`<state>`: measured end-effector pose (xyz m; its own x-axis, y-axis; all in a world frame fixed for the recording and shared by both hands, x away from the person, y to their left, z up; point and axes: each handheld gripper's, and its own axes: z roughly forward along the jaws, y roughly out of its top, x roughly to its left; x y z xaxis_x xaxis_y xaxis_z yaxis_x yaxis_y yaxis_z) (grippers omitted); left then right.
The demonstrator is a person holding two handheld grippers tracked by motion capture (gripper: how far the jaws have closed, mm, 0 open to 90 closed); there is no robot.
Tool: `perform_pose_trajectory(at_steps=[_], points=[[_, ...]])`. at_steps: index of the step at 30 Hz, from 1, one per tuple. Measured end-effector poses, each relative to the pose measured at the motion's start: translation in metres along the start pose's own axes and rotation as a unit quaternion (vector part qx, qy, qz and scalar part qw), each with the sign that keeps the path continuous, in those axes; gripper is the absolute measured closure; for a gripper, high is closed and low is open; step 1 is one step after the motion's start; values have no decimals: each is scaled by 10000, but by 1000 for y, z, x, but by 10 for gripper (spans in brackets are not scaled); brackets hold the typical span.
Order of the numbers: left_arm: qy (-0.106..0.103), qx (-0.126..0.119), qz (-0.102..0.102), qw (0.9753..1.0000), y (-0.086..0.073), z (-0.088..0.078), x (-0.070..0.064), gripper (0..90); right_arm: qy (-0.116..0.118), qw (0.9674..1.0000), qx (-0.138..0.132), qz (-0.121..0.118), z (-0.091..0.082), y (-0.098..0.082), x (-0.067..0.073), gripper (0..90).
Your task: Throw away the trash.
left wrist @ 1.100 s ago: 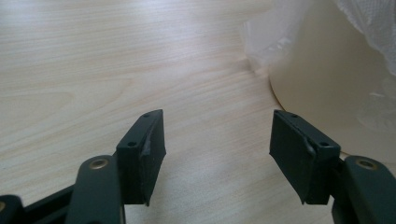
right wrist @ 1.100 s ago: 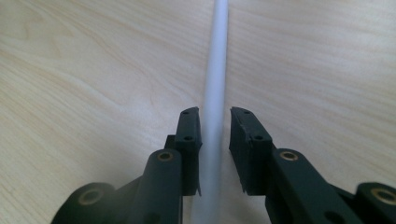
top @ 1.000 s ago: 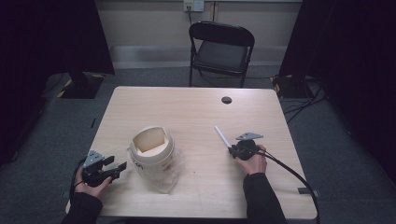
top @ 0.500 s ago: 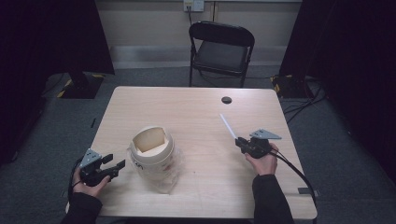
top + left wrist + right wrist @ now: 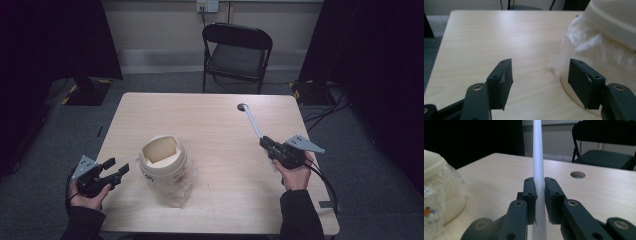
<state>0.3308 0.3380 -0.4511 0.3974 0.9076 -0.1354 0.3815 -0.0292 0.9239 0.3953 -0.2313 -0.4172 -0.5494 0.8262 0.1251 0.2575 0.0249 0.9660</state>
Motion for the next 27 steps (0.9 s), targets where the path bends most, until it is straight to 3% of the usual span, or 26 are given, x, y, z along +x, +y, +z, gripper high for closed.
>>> perform_pose_trajectory(at_steps=[5, 8, 10, 11, 14, 17, 18, 19, 27], points=[[-32, -286, 55, 9996, 17, -7, -5, 364, 19, 9997, -235, -53, -5, 9, 4, 805], [-97, -542, 131, 9984, 34, -13, -12, 364, 93, 9991, -406, -61, -8, 14, 6, 805], [-171, -781, 285, 9964, 54, -19, -22, 364, 85, 9986, -510, -79, -10, 17, 7, 805], [-171, -781, 285, 9964, 54, -19, -22, 364, 85, 9986, -510, -79, -10, 17, 7, 805], [-407, -1106, 359, 9924, 77, -25, -39, 364, 161, 9980, -617, -55, -11, 20, 10, 805], [-526, -1208, 450, 9903, 87, -26, -48, 365, 213, 9974, -683, -48, -11, 21, 12, 804], [-639, -1318, 520, 9878, 94, -25, -59, 366, 249, 9970, -728, -87, -10, 24, 13, 804], [-639, -1318, 520, 9878, 94, -25, -59, 366, 249, 9970, -728, -87, -10, 24, 13, 804], [-1189, -1550, 610, 9788, 118, -13, -99, 371, 458, 9949, -893, -131, -10, 32, 23, 804]])
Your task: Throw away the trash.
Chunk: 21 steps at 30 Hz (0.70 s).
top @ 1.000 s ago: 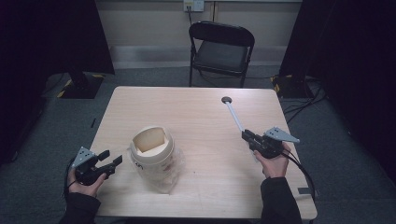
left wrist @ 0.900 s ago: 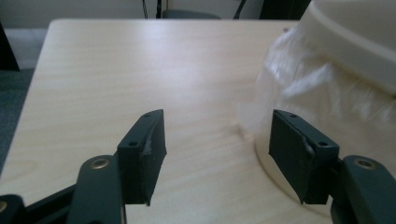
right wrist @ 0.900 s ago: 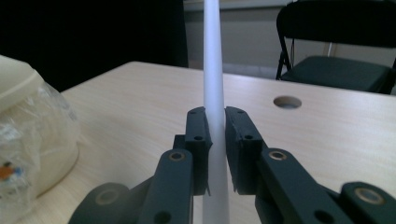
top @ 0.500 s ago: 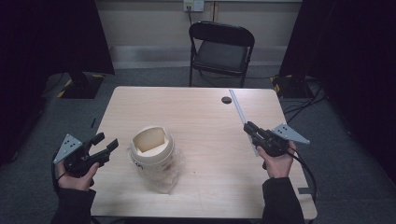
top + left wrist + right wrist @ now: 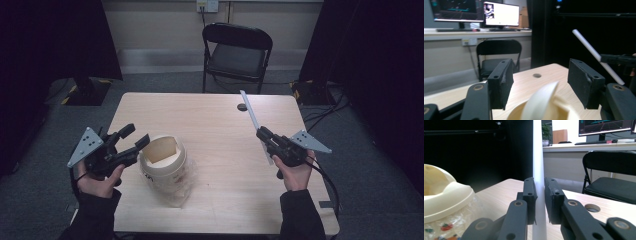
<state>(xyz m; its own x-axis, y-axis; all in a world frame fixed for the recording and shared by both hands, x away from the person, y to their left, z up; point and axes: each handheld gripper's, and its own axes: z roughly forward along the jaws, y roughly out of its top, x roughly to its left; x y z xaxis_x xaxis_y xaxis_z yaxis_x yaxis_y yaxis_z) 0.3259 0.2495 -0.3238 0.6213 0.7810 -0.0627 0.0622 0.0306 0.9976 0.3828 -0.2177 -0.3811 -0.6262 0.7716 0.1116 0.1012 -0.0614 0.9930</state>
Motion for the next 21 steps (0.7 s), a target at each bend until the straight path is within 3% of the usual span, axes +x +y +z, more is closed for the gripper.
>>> perform_pose_trajectory(at_steps=[6, 21], points=[[-385, -108, -12, 9992, 8, 28, -22, 378, 118, 9998, -146, 73, -1, 2, 4, 804], [-850, -22, -68, 9964, 8, 84, -62, 392, 414, 9989, -199, 126, -1, -1, 12, 804]])
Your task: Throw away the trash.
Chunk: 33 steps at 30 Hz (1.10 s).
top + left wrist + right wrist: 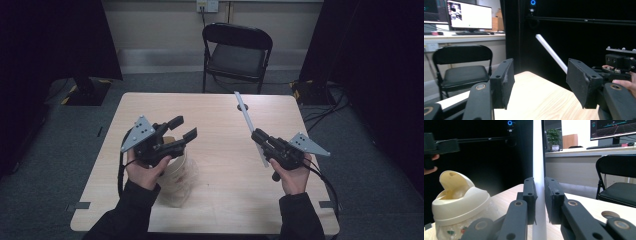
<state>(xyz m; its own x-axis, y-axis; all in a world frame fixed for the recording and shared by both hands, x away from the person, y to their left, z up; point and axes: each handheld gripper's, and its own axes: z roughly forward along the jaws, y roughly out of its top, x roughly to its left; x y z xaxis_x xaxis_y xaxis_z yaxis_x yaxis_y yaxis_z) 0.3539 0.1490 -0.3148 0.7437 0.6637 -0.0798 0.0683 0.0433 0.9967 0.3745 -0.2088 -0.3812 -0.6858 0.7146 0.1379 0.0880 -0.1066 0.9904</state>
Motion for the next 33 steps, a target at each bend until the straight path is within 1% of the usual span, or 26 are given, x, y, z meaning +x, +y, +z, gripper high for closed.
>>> perform_pose_trajectory(at_steps=[1, 2, 3, 4, 6, 7, 8, 10, 11, 12, 18, 19, 22, 23, 24, 25, 27, 28, 30, 31, 32, 33], points=[[-13, -2, -24, 10000, -1, 4, -2, 394, 35, 10000, -7, -15, 0, -1, 1, 804], [-27, 45, 5, 10000, -1, 8, -3, 397, 53, 10000, -2, -22, 0, -1, 1, 805], [-43, 43, -41, 10000, -2, 13, -5, 402, 73, 10000, 7, -28, -1, -1, 2, 804], [-58, 74, -25, 10000, -3, 18, -6, 404, 101, 9999, -1, -35, -1, -1, 2, 804], [-82, 126, -61, 9999, -5, 27, -9, 406, 143, 9999, -31, -37, -2, -1, 4, 804], [-118, 142, -108, 9998, -7, 37, -13, 408, 174, 9998, -56, -36, -3, -1, 5, 804], [-118, 142, -108, 9998, -7, 37, -13, 409, 174, 9998, -56, -36, -3, -1, 5, 804], [-157, 223, -78, 9996, -8, 45, -14, 409, 212, 9998, -55, -37, -4, -1, 6, 804], [-170, 224, -138, 9995, -10, 52, -16, 412, 237, 9997, -55, -49, -5, -1, 7, 804], [-170, 224, -138, 9995, -10, 52, -16, 412, 237, 9997, -55, -49, -5, -1, 7, 804], [-179, 250, -301, 9991, -15, 74, -18, 415, 375, 9992, -55, -83, -5, -4, 12, 804], [-208, 250, -325, 9989, -16, 78, -18, 415, 393, 9992, -54, -80, -5, -4, 12, 804], [-291, 228, -421, 9984, -19, 87, -20, 421, 463, 9989, -36, -71, -3, -6, 14, 804], [-285, 241, -425, 9984, -20, 89, -21, 421, 463, 9989, -36, -71, -3, -6, 14, 804], [-324, 210, -504, 9980, -21, 92, -22, 424, 500, 9987, -32, -69, -2, -7, 14, 804], [-350, 200, -520, 9978, -22, 94, -22, 436, 547, 9985, -10, -79, -1, -8, 15, 804], [-388, 132, -623, 9972, -23, 98, -22, 442, 569, 9984, 27, -60, 0, -9, 16, 804], [-397, 119, -689, 9968, -24, 100, -23, 457, 583, 9983, 49, -63, 0, -10, 16, 804], [-442, 116, -748, 9962, -24, 102, -23, 501, 628, 9980, 78, -70, 1, -11, 17, 804], [-497, 106, -776, 9957, -25, 103, -23, 528, 642, 9979, 79, -70, 1, -11, 17, 803], [-504, 127, -768, 9957, -25, 103, -23, 571, 680, 9976, 89, -57, 2, -11, 18, 803], [-507, 145, -788, 9955, -25, 103, -23, 571, 680, 9976, 89, -57, 2, -11, 18, 803]])
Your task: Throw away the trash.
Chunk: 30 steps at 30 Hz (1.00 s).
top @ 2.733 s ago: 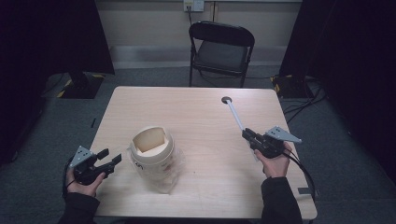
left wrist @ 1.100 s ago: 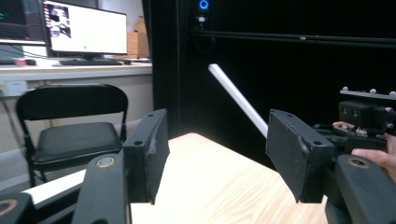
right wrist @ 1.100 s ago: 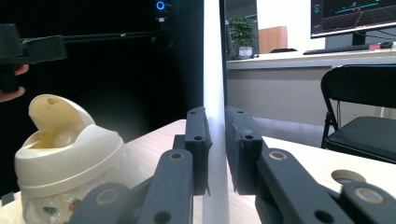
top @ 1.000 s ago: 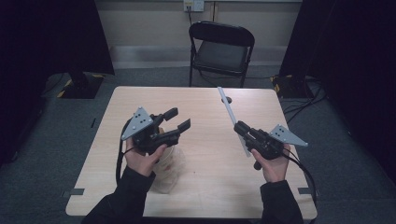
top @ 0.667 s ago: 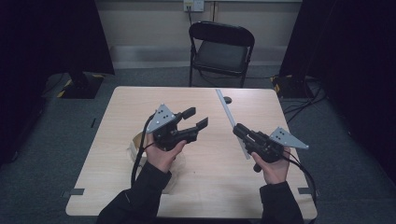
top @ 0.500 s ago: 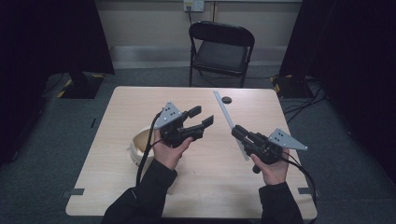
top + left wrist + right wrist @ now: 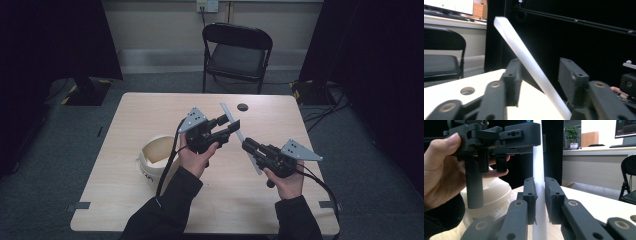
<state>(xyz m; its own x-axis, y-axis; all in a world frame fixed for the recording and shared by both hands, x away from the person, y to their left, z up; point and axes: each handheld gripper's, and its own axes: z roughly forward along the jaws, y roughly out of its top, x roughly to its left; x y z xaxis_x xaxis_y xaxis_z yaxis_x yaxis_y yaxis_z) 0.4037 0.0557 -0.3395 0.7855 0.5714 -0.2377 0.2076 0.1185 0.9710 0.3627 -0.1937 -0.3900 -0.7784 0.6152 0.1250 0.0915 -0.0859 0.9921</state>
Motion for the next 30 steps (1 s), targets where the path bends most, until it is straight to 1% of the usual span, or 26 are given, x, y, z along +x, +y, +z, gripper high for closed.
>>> perform_pose_trajectory(at_steps=[2, 3, 4, 6, 8, 10, 11, 12, 13, 14, 15, 16, 17, 18, 19, 21, 22, 24, 25, 28, 29, 30], points=[[-27, 23, -39, 10000, 0, 0, 0, 625, 33, 10000, 9, 3, 0, 0, 0, 803], [-49, 11, -96, 9999, -1, 0, 0, 674, 42, 10000, 23, -7, 0, 0, 0, 803], [-82, -16, -134, 9999, -1, 0, 0, 674, 42, 10000, 23, -7, 0, 0, 0, 803], [-174, 10, -183, 9997, 0, 0, 0, 704, 58, 10000, 50, -23, 0, -1, 0, 803], [-247, 46, -168, 9995, 0, 0, -1, 728, 82, 9999, 101, -20, 2, -2, 0, 802], [-299, 79, -101, 9995, 0, -1, -2, 745, 118, 9998, 183, -3, 3, -3, 0, 799], [-327, 44, -111, 9994, 0, -1, -3, 747, 132, 9997, 182, 1, 3, -3, 0, 796], [-327, 40, -38, 9994, 1, -2, -4, 752, 154, 9997, 183, 41, 3, -3, 0, 791], [-279, 42, 35, 9996, 2, -4, -4, 791, 159, 9997, 173, 116, 2, -2, 0, 776], [-262, 21, 106, 9996, 4, -6, -5, 791, 142, 9997, 140, 114, 1, -1, -1, 754], [-295, 16, 87, 9995, 5, -7, -5, 799, 113, 9998, 126, 140, 0, 1, -2, 736], [-272, -14, 136, 9995, 7, -9, -7, 800, 81, 9998, 111, 131, -2, 2, -2, 726], [-253, -16, 205, 9995, 8, -11, -8, 800, 8, 9999, 75, 108, -4, 3, -4, 717], [-237, -47, 356, 9991, 12, -17, -11, 800, -98, 9999, 37, 102, -7, 3, -8, 695], [-237, -47, 356, 9991, 12, -17, -11, 800, -98, 9999, 37, 102, -7, 3, -8, 695], [-233, -137, 447, 9986, 17, -26, -14, 800, -299, 9994, 103, 116, -10, 0, -15, 677], [-249, -168, 466, 9985, 19, -29, -15, 799, -432, 9988, 197, 114, -12, -3, -19, 666], [-247, -248, 487, 9982, 26, -38, -16, 800, -596, 9976, 332, 113, -14, -9, -25, 653], [-257, -334, 453, 9981, 30, -43, -16, 799, -681, 9968, 396, 140, -14, -12, -28, 639], [-290, -528, 509, 9969, 44, -58, -18, 799, -931, 9934, 636, 209, -16, -25, -40, 604], [-284, -592, 570, 9962, 50, -64, -18, 799, -1134, 9897, 844, 216, -17, -35, -48, 585], [-288, -613, 570, 9961, 53, -68, -19, 799, -1223, 9880, 916, 238, -17, -39, -50, 571]])
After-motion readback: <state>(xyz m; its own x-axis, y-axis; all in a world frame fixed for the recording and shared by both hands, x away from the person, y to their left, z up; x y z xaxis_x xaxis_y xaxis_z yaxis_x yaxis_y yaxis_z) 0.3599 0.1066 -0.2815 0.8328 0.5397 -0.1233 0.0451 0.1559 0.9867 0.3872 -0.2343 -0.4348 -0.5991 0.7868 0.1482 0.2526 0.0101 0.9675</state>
